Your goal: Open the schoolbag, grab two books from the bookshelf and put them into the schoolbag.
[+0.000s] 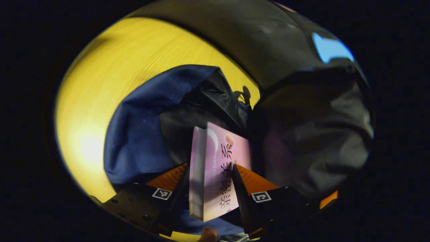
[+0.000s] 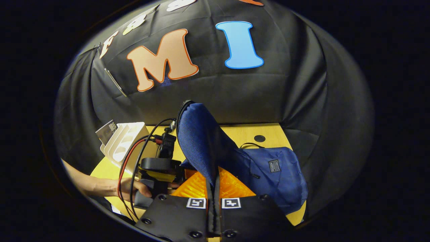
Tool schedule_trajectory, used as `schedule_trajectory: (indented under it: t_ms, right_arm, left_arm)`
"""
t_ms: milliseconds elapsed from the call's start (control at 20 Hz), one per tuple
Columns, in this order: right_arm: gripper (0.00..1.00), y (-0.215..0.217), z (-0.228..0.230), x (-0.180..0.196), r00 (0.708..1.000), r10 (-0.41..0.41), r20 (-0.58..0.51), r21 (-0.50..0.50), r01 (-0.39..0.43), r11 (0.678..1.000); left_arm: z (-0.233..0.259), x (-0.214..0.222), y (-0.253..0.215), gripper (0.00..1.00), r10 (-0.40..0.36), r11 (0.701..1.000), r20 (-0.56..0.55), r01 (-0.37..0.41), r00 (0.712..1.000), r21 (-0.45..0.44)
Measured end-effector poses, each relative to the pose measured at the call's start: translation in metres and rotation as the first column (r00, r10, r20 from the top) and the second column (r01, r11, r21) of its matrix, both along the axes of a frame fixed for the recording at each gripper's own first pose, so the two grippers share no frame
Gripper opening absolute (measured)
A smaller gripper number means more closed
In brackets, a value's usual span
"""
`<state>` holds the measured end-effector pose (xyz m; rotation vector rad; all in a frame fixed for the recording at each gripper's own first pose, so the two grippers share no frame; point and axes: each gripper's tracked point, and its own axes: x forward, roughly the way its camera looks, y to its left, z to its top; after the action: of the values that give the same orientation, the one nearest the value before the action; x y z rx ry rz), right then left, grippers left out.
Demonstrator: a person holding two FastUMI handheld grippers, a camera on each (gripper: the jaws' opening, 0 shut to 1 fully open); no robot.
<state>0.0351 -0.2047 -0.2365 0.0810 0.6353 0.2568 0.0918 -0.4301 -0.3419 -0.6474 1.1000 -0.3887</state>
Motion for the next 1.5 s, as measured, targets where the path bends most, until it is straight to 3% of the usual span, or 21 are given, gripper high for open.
schedule_trajectory:
  t_ms: [100, 150, 250, 350, 550, 900, 1100, 1300, 1500]
  right_arm:
    - [0.01, 0.000, -0.001, 0.000, 1.000, -0.010, -0.001, 0.010, 0.010, 1.000]
    - [0.01, 0.000, -0.001, 0.000, 1.000, -0.015, 0.002, 0.012, 0.015, 1.000]
    - [0.04, -0.001, 0.000, 0.001, 1.000, -0.025, 0.005, 0.015, 0.024, 1.000]
    - [0.04, -0.001, 0.001, 0.001, 0.999, -0.036, 0.009, 0.015, 0.036, 0.999]
    - [0.01, -0.001, 0.002, 0.000, 0.999, -0.051, 0.006, 0.021, 0.051, 0.998]
    - [0.04, -0.002, 0.003, 0.001, 0.998, -0.068, 0.002, -0.008, 0.068, 0.998]
    - [0.04, -0.003, 0.002, 0.002, 0.996, -0.086, -0.002, -0.005, 0.086, 0.996]
    - [0.01, -0.004, 0.003, 0.003, 0.996, -0.090, -0.005, -0.017, 0.090, 0.996]
    - [0.01, -0.003, 0.002, 0.005, 0.996, -0.093, -0.012, -0.014, 0.093, 0.996]
  left_arm:
    - [0.002, -0.001, 0.018, 0.77, -0.090, 0.989, 0.092, 0.078, 0.992, 0.123]
    - [0.004, -0.003, 0.030, 0.73, -0.128, 0.977, 0.125, 0.103, 0.984, 0.188]
    - [0.009, -0.004, 0.051, 0.87, -0.186, 0.949, 0.187, 0.126, 0.965, 0.290]
    - [0.022, -0.004, 0.077, 0.87, -0.219, 0.927, 0.238, 0.125, 0.946, 0.354]
    - [0.064, 0.011, 0.132, 0.87, -0.232, 0.896, 0.372, 0.048, 0.899, 0.442]
    - [0.148, 0.034, 0.210, 0.93, -0.214, 0.877, 0.541, -0.083, 0.814, 0.473]
    - [0.200, 0.045, 0.281, 0.93, -0.110, 0.883, 0.598, -0.199, 0.794, 0.426]
    - [0.236, 0.055, 0.379, 0.93, -0.050, 0.829, 0.649, -0.330, 0.759, 0.451]
    - [0.254, 0.056, 0.461, 0.93, -0.019, 0.776, 0.663, -0.408, 0.748, 0.482]
